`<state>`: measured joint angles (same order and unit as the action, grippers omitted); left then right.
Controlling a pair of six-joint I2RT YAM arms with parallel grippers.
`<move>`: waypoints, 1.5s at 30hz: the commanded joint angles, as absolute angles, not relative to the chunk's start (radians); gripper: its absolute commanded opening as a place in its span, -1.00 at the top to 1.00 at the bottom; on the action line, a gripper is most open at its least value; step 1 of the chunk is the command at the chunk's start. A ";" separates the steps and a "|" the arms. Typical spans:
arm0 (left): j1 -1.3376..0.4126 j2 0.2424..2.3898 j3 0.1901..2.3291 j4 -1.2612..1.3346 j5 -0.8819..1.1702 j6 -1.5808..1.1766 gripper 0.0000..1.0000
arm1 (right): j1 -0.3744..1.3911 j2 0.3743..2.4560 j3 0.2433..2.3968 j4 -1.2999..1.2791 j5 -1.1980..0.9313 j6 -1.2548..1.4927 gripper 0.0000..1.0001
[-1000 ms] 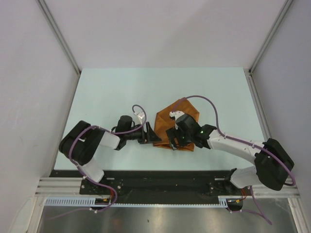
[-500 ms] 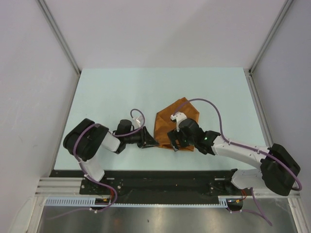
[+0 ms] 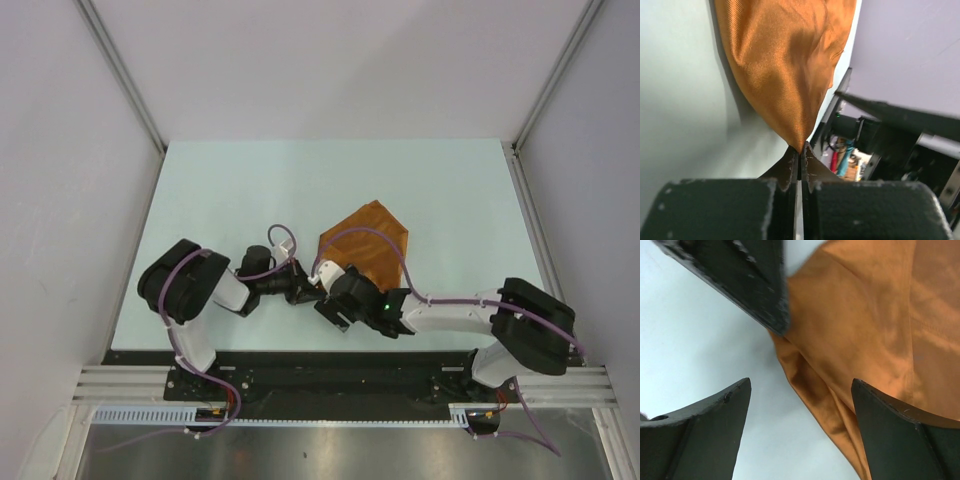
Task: Fold the napkin, place the utensils inside, and roll it up
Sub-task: Roll the napkin at the center of the board.
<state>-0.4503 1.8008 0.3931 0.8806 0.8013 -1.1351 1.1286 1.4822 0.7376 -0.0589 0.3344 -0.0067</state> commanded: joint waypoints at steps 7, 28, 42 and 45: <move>-0.423 1.913 0.380 1.221 0.861 -1.364 0.99 | 1.215 1.657 0.862 0.034 0.544 -0.107 -0.72; -0.391 1.871 0.393 1.114 0.856 -1.302 1.00 | 1.135 1.644 0.808 -0.100 0.490 -0.051 0.27; -0.365 1.755 0.434 0.887 0.801 -1.088 -0.50 | 0.924 1.698 1.032 -0.403 -0.040 -0.150 0.76; -0.371 1.645 0.480 0.630 0.712 -0.876 -0.54 | 0.893 1.777 1.127 -0.504 -0.126 -0.182 0.81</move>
<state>-0.3740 1.7821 0.4122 0.8959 0.8043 -1.1629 0.9291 1.6947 1.0058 -0.3424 0.0608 -0.1272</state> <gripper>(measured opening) 0.763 0.115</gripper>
